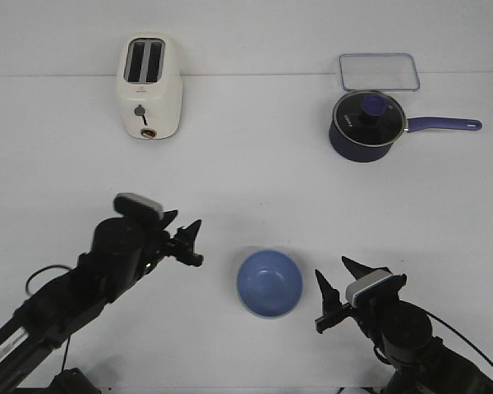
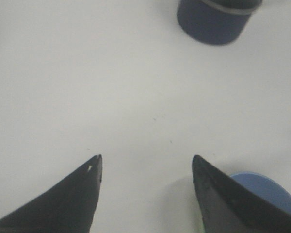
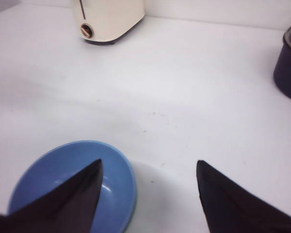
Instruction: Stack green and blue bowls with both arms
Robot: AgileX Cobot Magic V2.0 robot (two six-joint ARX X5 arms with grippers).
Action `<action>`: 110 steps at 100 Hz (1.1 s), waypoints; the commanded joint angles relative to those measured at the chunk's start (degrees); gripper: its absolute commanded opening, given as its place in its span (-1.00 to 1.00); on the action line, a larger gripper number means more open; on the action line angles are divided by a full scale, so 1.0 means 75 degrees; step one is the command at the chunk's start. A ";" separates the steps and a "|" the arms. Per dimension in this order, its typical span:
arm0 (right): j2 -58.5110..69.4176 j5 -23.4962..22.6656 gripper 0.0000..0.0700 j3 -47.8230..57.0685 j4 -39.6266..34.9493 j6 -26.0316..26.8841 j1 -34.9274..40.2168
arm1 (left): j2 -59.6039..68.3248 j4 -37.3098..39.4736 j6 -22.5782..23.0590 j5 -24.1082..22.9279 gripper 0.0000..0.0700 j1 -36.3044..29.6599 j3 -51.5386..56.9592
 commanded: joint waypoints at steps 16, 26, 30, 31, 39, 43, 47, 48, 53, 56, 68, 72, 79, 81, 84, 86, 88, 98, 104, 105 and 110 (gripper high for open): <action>0.0026 0.0029 -0.12 0.0029 0.0219 -0.0140 0.0064 | -0.1976 0.0131 -0.0434 -0.0539 -0.71 0.0224 -0.2439; 0.0041 0.0020 -0.96 0.0029 0.0166 -0.0140 0.0064 | -0.2451 0.0079 -0.0752 -0.0527 -0.98 0.0224 -0.2920; 0.0041 0.0006 -0.96 0.0029 0.0166 -0.0140 0.0064 | -0.2538 0.0050 -0.0758 -0.0527 -0.98 0.0224 -0.2978; 0.0041 0.0006 -0.96 0.0029 0.0169 -0.0140 0.0064 | -0.2550 0.0041 -0.0758 -0.0527 -0.98 0.0224 -0.2981; 0.0038 0.0000 -0.96 0.0029 0.0181 -0.0134 0.0064 | -0.2632 0.0050 -0.0682 -0.0536 -0.97 0.0224 -0.2978; 0.0038 0.0000 -0.96 0.0029 0.0175 -0.0079 0.0064 | -0.2681 0.0026 -0.0758 -0.0533 -0.96 0.0224 -0.2973; 0.0035 -0.0026 -0.96 0.0029 0.0181 0.0035 0.0064 | -0.2751 0.0009 -0.0784 -0.0536 -0.96 0.0224 -0.2973; 0.0032 -0.0026 -0.96 0.0029 0.0189 0.0032 0.0064 | -0.2771 0.0012 -0.0778 -0.0536 -0.96 0.0224 -0.2973; 0.0023 -0.0023 -0.96 0.0032 0.0204 0.0026 0.0064 | -0.2862 0.0067 -0.0784 -0.0536 -0.96 0.0224 -0.2973; 0.0023 -0.0023 -0.96 0.0032 0.0204 0.0026 0.0064 | -0.2908 0.0105 -0.0784 -0.0536 -0.96 0.0224 -0.2973; 0.0023 -0.0023 -0.96 0.0032 0.0201 0.0026 0.0064 | -0.3115 0.0358 -0.0784 -0.0536 -0.96 0.0224 -0.2973; 0.0023 -0.0023 -0.96 0.0032 0.0201 0.0026 0.0064 | -0.3191 0.0460 -0.0784 -0.0536 -0.96 0.0224 -0.2973; 0.0023 -0.0023 -0.96 0.0032 0.0201 0.0026 0.0064 | -0.3322 0.0624 -0.0784 -0.0536 -0.96 0.0224 -0.2973; 0.0023 -0.0023 -0.96 0.0032 0.0201 0.0026 0.0064 | -0.3354 0.0670 -0.0784 -0.0536 -0.96 0.0224 -0.2973; 0.0023 -0.0023 -0.96 0.0032 0.0201 0.0026 0.0064 | -0.3410 0.0749 -0.0784 -0.0536 -0.96 0.0224 -0.2973; 0.0023 -0.0023 -0.96 0.0032 0.0201 0.0026 0.0064 | -0.3448 0.0796 -0.0784 -0.0536 -0.96 0.0224 -0.2973; 0.0023 -0.0023 -0.96 0.0032 0.0201 0.0026 0.0064 | -0.3483 0.0842 -0.0784 -0.0536 -0.96 0.0224 -0.2973; 0.0023 -0.0023 -0.96 0.0032 0.0201 0.0026 0.0064 | -0.3666 0.0839 -0.0216 -0.0539 -0.96 0.0224 -0.2961; 0.0023 -0.0023 -0.96 0.0032 0.0201 0.0026 0.0064 | -0.3920 0.0705 0.0769 -0.0539 -0.96 0.0312 -0.2975; 0.0023 -0.0023 -0.96 0.0032 0.0201 0.0026 0.0064 | -0.3978 0.0685 0.0868 -0.0536 -0.96 0.0338 -0.2975; 0.0023 -0.0023 -0.96 0.0032 0.0198 0.0026 0.0064 | -0.4229 0.0758 0.1539 -0.0525 -0.96 0.0574 -0.3042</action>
